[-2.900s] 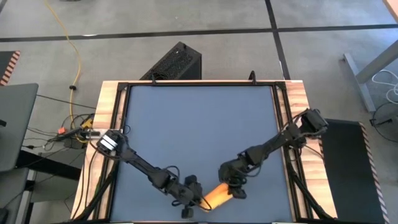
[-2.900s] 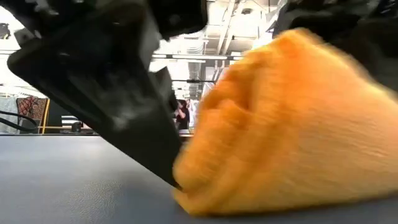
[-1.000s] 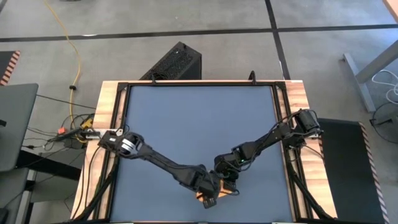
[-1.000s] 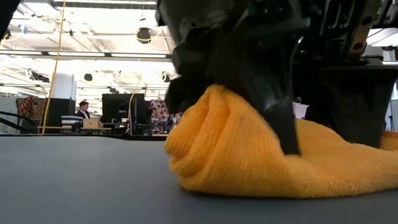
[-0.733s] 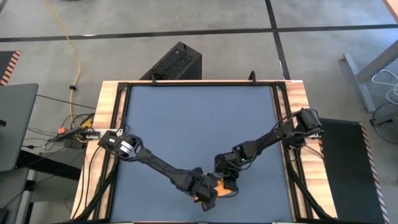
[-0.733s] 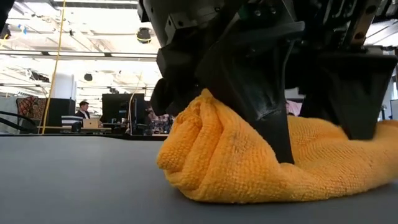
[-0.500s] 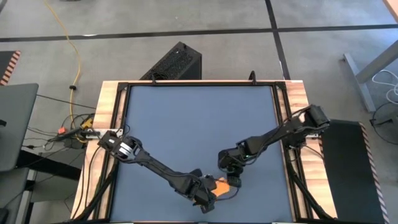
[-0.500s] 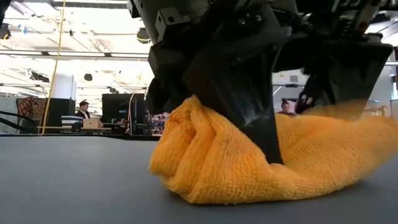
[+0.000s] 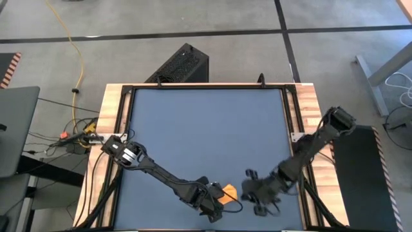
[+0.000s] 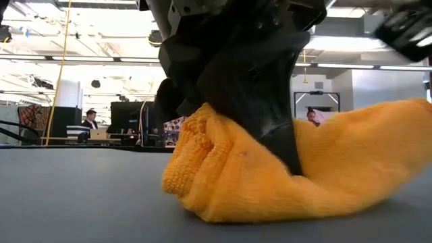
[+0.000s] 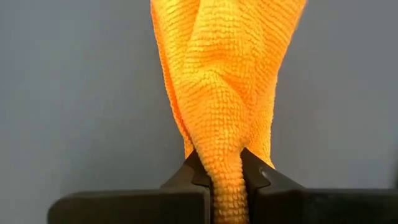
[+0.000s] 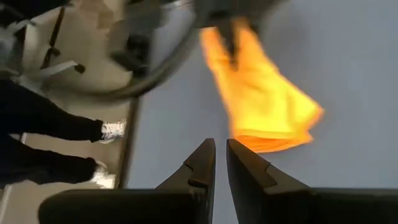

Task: Roll towel
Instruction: Roll the yellow microfiber towel

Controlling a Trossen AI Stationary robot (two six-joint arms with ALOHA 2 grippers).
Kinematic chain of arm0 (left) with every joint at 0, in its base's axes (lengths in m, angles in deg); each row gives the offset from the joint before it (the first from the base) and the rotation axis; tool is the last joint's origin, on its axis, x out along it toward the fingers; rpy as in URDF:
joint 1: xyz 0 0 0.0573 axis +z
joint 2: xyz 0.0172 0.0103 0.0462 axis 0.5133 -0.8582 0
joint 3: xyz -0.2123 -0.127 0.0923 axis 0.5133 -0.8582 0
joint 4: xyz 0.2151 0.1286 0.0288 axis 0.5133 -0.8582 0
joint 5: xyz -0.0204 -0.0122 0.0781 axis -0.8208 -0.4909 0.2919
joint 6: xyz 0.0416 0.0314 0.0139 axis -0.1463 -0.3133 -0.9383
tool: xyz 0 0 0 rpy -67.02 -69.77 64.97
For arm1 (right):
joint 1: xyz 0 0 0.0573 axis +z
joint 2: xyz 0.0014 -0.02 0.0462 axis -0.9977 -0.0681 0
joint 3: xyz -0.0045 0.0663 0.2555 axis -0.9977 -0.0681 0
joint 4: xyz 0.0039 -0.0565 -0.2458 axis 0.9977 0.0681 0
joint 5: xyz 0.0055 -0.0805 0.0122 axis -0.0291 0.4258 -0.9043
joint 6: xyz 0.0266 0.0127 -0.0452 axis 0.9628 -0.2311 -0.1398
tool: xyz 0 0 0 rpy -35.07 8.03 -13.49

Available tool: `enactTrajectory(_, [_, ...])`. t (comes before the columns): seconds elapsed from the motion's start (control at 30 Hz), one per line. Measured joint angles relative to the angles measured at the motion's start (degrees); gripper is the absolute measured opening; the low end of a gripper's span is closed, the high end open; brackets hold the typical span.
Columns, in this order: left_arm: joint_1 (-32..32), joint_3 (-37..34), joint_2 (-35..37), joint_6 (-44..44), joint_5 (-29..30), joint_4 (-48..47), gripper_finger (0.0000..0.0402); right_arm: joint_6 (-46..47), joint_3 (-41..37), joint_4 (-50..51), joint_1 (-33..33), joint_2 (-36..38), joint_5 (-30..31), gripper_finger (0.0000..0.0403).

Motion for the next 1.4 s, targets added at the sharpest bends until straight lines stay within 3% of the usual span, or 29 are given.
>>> enactTrajectory(0.13, [-0.24,-3.06,-0.02,-0.44,-4.74,9.49,0.0003,0.23,0.00,-1.00,6.28,-2.46,8.03,0.0068])
enactTrajectory(0.27, [-0.56,-14.35,1.26,6.83,-7.15,30.61,0.0002,4.44,0.02,-1.71,8.40,-4.99,10.97,0.0068])
enactTrajectory(0.4, [-1.16,-26.92,3.73,13.94,-3.98,52.49,0.0001,10.88,0.04,-2.00,8.65,-6.97,11.15,0.0068])
enactTrajectory(0.53, [-1.65,-36.14,8.87,19.41,0.54,62.02,0.0001,13.83,0.04,-2.06,8.65,-8.00,10.98,0.0068])
enactTrajectory(0.63, [-2.00,-41.60,15.38,20.67,2.87,58.71,0.0000,13.93,0.07,-2.39,8.56,-7.88,10.99,0.0068])
enactTrajectory(0.8, [-2.35,-48.43,30.62,24.02,7.31,44.62,0.0000,12.91,0.09,-2.72,7.83,-7.81,10.99,0.0068])
enactTrajectory(0.93, [-2.35,-51.96,40.39,26.26,12.07,34.21,0.0000,8.30,0.06,-9.40,6.00,-7.85,10.97,0.0068])
enactTrajectory(1.03, [-1.92,-52.34,45.79,26.65,14.53,28.35,0.0000,3.69,0.11,-12.79,3.79,-7.87,10.71,0.0068])
enactTrajectory(1.4, [-5.83,-52.40,66.99,38.06,17.25,-14.36,0.0000,7.56,0.09,-12.90,-0.05,-7.92,8.04,0.0068])
